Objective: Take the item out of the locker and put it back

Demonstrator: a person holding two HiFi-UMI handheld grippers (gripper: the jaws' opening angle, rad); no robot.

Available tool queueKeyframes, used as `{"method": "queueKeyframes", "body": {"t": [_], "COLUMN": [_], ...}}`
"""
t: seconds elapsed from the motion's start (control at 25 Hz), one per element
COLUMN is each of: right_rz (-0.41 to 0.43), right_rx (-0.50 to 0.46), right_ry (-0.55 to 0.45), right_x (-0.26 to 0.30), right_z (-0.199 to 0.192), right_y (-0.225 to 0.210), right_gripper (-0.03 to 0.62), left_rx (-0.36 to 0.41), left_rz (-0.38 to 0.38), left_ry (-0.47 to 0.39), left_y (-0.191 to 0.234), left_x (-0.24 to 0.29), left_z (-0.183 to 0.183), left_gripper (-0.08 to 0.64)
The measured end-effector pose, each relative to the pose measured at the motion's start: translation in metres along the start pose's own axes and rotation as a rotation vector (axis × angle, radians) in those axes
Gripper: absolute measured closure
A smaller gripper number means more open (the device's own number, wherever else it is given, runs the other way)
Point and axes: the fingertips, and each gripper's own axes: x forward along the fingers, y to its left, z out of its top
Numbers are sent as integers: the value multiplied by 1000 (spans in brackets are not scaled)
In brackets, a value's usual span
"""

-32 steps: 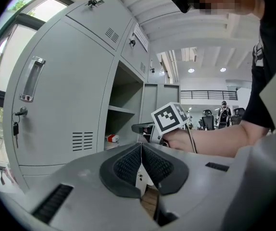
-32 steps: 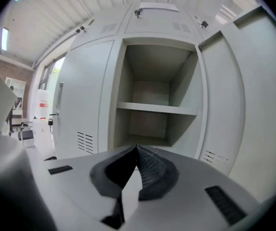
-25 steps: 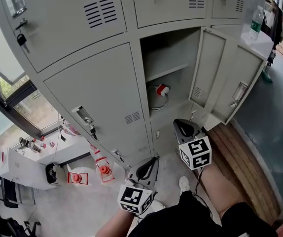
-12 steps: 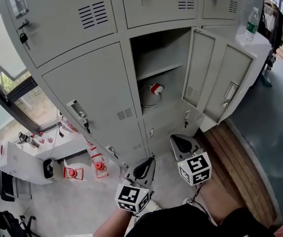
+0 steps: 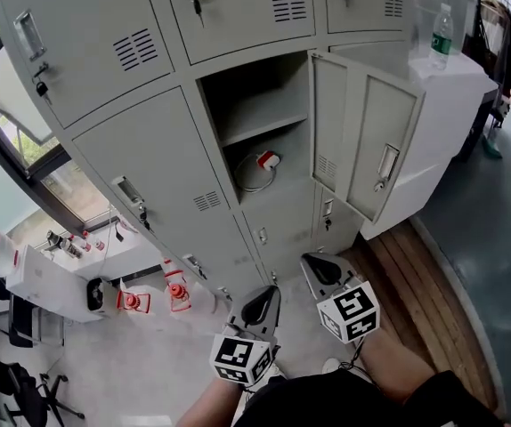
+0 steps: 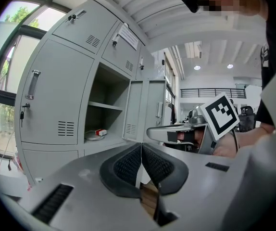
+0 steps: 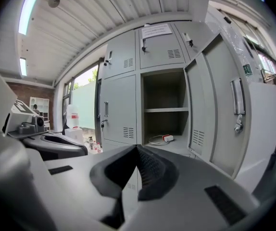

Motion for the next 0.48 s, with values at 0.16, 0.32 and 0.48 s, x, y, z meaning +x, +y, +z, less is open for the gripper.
{"method": "queueKeyframes", "body": {"t": [0.16, 0.32, 0.48], "right_rz": [32, 55, 71], "right_rx": [3, 8, 11], "right_ry": [0, 4, 5], "right_x": [-18, -32, -42], "right_z": [-8, -16, -23], "right_y": [-6, -11, -15], "right_gripper": [541, 541, 541], "left_rx": [-5, -6, -6], "left_rz": [20, 34, 44], "left_ry": [2, 4, 5], "left_y": [-24, -42, -55], "left_x": [4, 8, 11], "left_z": [-4, -9, -14], "left_gripper": [543, 543, 543]}}
